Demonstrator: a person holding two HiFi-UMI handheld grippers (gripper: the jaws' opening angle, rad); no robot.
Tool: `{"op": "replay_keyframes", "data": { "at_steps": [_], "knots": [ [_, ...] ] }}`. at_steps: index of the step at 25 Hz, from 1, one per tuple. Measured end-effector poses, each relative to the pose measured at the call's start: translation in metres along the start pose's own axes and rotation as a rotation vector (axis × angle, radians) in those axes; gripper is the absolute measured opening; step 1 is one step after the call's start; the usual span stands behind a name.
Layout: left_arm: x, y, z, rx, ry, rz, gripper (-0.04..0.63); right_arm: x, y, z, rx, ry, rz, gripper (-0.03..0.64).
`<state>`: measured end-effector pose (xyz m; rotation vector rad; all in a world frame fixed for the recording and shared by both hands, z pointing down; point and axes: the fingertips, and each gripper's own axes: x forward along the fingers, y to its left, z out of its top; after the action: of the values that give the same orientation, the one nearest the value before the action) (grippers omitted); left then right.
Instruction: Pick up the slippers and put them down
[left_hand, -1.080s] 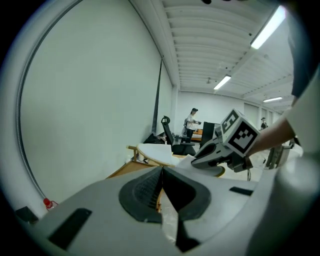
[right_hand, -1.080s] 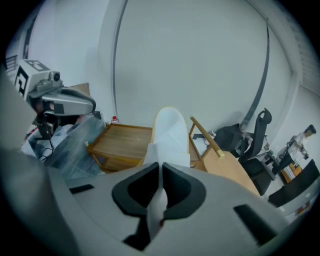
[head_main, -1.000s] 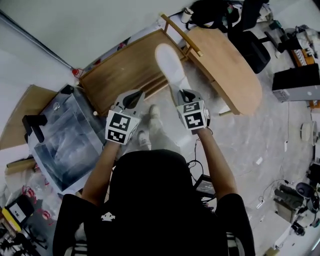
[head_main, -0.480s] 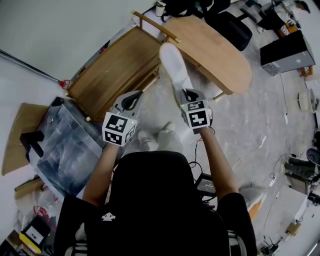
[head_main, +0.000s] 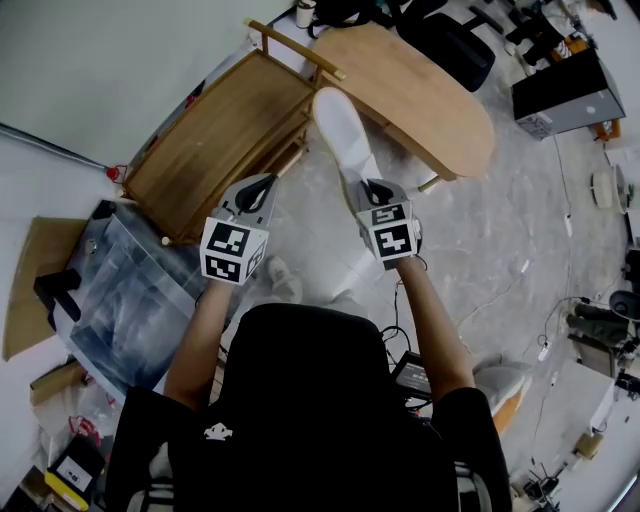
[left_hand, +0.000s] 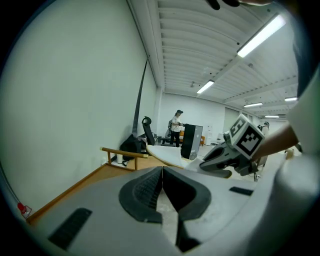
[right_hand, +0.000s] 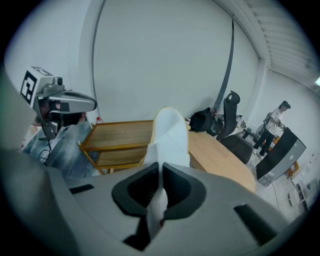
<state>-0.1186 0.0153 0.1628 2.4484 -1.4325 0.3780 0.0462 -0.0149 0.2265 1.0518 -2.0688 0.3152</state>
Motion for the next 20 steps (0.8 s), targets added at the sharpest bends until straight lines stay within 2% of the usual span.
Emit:
{"op": "replay_keyframes", "data": {
  "at_steps": [7, 20],
  "knots": [
    [0.019, -0.031, -0.005, -0.002, 0.023, -0.007, 0.006, -0.018, -0.023, -0.031, 0.040, 0.013, 0.000, 0.011],
    [0.057, -0.111, -0.029, 0.016, 0.090, -0.079, 0.006, -0.046, -0.063, -0.102, 0.117, 0.028, 0.010, 0.011]
  ]
}}
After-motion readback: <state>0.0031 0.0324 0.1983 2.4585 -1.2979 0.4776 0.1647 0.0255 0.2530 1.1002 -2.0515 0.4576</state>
